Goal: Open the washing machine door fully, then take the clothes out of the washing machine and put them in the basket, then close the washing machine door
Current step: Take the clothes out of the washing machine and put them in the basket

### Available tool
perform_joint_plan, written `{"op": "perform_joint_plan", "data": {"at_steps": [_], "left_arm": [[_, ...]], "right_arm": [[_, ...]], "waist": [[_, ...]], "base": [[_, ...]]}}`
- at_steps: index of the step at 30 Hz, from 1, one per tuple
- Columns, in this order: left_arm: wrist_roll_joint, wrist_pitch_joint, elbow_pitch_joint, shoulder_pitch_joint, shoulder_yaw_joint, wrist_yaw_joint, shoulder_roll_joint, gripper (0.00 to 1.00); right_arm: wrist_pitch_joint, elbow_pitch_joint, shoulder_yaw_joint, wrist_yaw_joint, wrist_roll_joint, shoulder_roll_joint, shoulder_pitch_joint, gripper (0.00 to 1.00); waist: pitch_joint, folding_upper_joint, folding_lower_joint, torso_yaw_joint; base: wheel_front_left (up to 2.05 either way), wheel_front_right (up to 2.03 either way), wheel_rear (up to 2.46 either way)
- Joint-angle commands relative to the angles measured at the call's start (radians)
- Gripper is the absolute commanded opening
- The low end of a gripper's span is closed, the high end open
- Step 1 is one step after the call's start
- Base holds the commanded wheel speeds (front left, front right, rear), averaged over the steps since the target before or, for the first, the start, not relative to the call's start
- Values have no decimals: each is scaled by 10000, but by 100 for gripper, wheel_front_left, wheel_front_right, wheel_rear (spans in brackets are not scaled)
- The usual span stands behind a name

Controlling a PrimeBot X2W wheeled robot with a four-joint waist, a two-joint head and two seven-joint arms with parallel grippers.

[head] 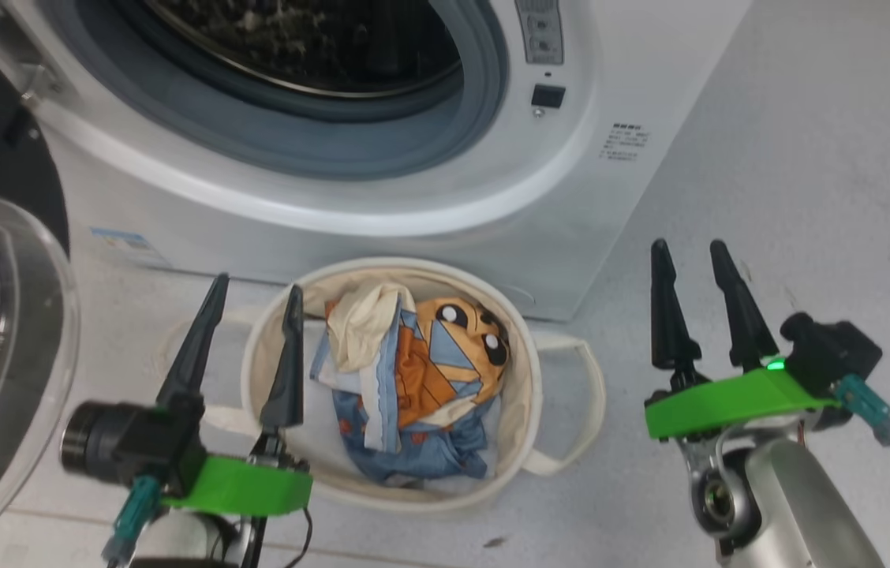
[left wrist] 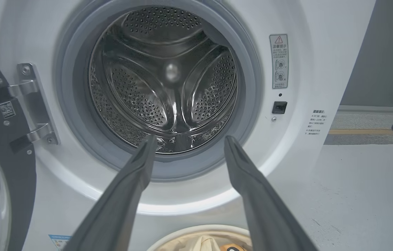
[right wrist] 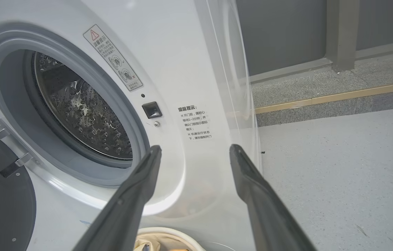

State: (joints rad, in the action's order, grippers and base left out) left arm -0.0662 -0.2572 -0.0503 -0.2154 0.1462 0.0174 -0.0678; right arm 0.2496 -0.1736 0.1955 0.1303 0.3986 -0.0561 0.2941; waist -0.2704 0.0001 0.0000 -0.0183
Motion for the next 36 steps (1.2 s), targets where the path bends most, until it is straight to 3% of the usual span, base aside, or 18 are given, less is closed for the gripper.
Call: {"op": "perform_joint_plan", "data": {"at_steps": [1, 12, 20, 36], "left_arm": [[-17, -45, 469, 63, -391, 35, -29, 100], [86, -46, 973, 1136, -509, -149, 105, 100], [127, -46, 701, 1736, -413, 54, 155, 100], [72, -46, 407, 1838, -502, 240, 173, 100]], "right_arm": [[122, 336, 200, 4, 83, 59, -153, 100], [122, 147, -96, 4, 231, 59, -928, 100], [122, -171, -179, 4, -21, 59, -1316, 100], [122, -212, -366, 4, -57, 59, -1405, 100]], "waist": [[318, -1, 0, 103], [1184, -1, 0, 188], [1763, -1, 0, 24], [1904, -1, 0, -32]], "base": [[0, 0, 0], [0, 0, 0], [0, 0, 0], [0, 0, 0]]}}
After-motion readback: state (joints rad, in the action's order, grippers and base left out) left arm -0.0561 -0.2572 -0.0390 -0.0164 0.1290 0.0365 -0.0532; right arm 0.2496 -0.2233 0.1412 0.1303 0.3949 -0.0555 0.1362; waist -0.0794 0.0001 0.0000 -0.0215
